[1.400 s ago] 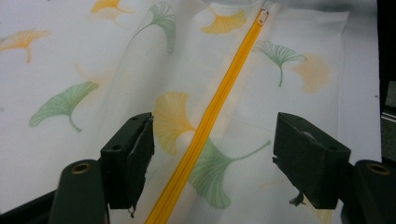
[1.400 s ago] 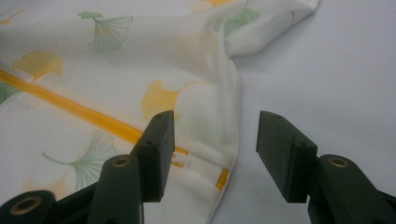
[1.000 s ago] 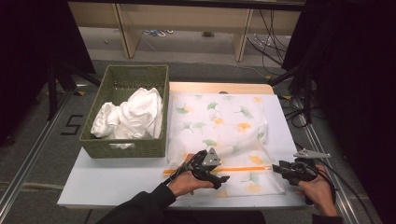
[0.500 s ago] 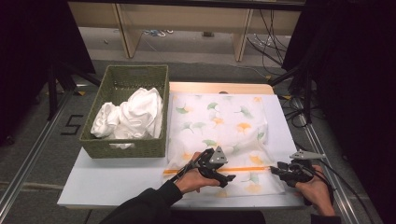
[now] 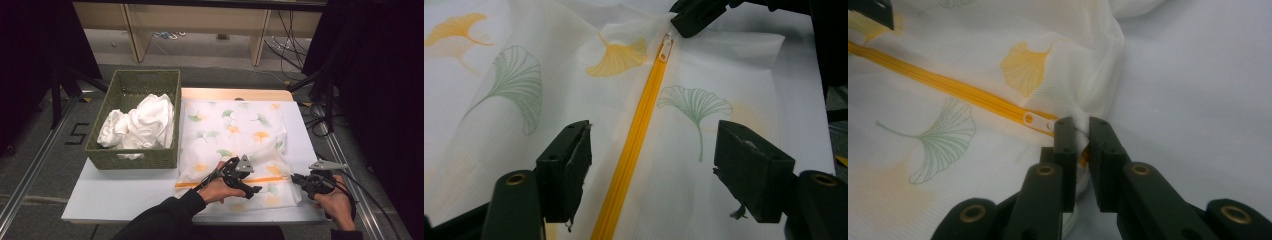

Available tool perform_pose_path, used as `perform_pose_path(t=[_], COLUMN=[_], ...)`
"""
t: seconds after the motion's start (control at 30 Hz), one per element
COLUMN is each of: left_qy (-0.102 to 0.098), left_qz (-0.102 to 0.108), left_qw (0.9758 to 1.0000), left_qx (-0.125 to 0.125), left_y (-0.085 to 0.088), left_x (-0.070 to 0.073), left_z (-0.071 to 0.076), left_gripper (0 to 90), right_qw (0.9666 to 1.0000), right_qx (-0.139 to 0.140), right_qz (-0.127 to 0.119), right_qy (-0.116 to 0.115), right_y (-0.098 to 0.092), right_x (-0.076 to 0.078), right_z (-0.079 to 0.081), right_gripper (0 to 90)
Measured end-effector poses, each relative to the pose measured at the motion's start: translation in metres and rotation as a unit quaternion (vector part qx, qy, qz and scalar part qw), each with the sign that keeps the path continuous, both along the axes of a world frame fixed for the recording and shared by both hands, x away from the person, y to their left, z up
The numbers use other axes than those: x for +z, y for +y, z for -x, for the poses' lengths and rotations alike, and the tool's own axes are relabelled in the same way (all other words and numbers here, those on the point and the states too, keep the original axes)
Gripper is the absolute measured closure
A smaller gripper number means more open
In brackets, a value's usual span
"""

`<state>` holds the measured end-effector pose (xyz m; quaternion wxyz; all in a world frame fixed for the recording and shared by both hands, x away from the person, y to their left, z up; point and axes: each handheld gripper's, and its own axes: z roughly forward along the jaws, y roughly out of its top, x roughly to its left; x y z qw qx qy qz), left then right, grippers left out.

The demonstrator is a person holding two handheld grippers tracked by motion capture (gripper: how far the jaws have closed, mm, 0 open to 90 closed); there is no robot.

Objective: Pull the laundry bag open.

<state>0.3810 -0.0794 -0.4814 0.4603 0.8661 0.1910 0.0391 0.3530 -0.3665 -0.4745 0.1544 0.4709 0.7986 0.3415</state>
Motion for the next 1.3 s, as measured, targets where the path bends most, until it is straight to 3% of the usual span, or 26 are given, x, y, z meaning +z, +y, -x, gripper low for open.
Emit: perform_pose_path(t=[0.1,0.13,0.2,0.23,0.27,0.37,0.43,0.47,0.53,0.57,0.73,0.83,0.87,0.93,1.07,1.1,1.23,1.3], left_qy=[0.009,0.012,0.015,0.016,0.023,0.034,0.041,0.038,0.044,0.043,0.079,0.081,0.076,0.073,0.075,0.072,0.052,0.037], left_qz=[0.004,0.010,0.008,0.010,0.014,0.025,0.027,0.027,0.026,0.026,0.024,0.029,0.023,0.024,0.032,0.033,0.035,0.036], left_qw=[1.0000,0.9999,0.9999,0.9998,0.9996,0.9991,0.9988,0.9989,0.9986,0.9985,0.9964,0.9962,0.9968,0.9971,0.9967,0.9968,0.9980,0.9986], left_qx=[-0.001,0.000,0.002,0.001,0.004,0.008,0.002,-0.004,-0.013,-0.019,-0.017,-0.011,-0.009,-0.004,0.001,-0.002,-0.005,-0.010], left_y=[-0.006,-0.009,-0.012,-0.014,-0.015,-0.019,-0.021,-0.023,-0.027,-0.030,-0.042,-0.049,-0.050,-0.053,-0.055,-0.055,-0.053,-0.052], left_x=[0.000,0.000,0.001,0.002,0.002,0.005,0.009,0.010,0.011,0.011,0.009,0.009,0.010,0.009,0.008,0.008,0.009,0.009], left_z=[-0.001,-0.001,-0.002,-0.003,-0.003,-0.003,-0.003,-0.003,-0.002,-0.004,-0.011,-0.014,-0.015,-0.017,-0.019,-0.019,-0.020,-0.021], left_gripper=[34.3,34.3,34.3,34.3,34.3,36.1,38.7,39.9,43.7,48.9,55.2,56.8,56.7,55.6,54.5,56.2,65.1,70.3], right_qw=[1.0000,0.9998,0.9997,0.9992,0.9994,0.9985,0.9987,0.9975,0.9976,0.9958,0.9938,0.9918,0.9929,0.9915,0.9924,0.9904,0.9920,0.9909], right_qx=[-0.005,0.005,0.014,0.006,0.004,0.017,0.012,0.024,0.022,0.037,0.055,0.068,0.064,0.077,0.083,0.100,0.093,0.100], right_qz=[0.001,0.006,0.002,0.016,0.006,0.018,0.014,0.023,0.019,0.029,0.026,0.032,0.027,0.032,0.022,0.028,0.023,0.027], right_qy=[-0.008,-0.020,-0.020,-0.035,-0.033,-0.049,-0.047,-0.063,-0.063,-0.078,-0.093,-0.103,-0.097,-0.101,-0.087,-0.091,-0.082,-0.087], right_y=[0.003,0.002,0.003,0.004,0.005,0.006,0.009,0.008,0.012,0.014,0.026,0.033,0.035,0.038,0.044,0.045,0.047,0.047], right_x=[0.005,0.007,0.014,0.018,0.020,0.027,0.030,0.032,0.036,0.040,0.053,0.060,0.060,0.060,0.057,0.056,0.055,0.055], right_z=[0.003,0.002,0.003,0.004,0.005,0.005,0.008,0.007,0.009,0.010,0.015,0.018,0.020,0.019,0.021,0.019,0.021,0.019], right_gripper=[83.9,84.0,84.0,84.1,84.1,84.1,84.3,84.4,84.6,84.7,84.9,84.9,84.9,84.9,84.9,84.9,84.9,84.9])
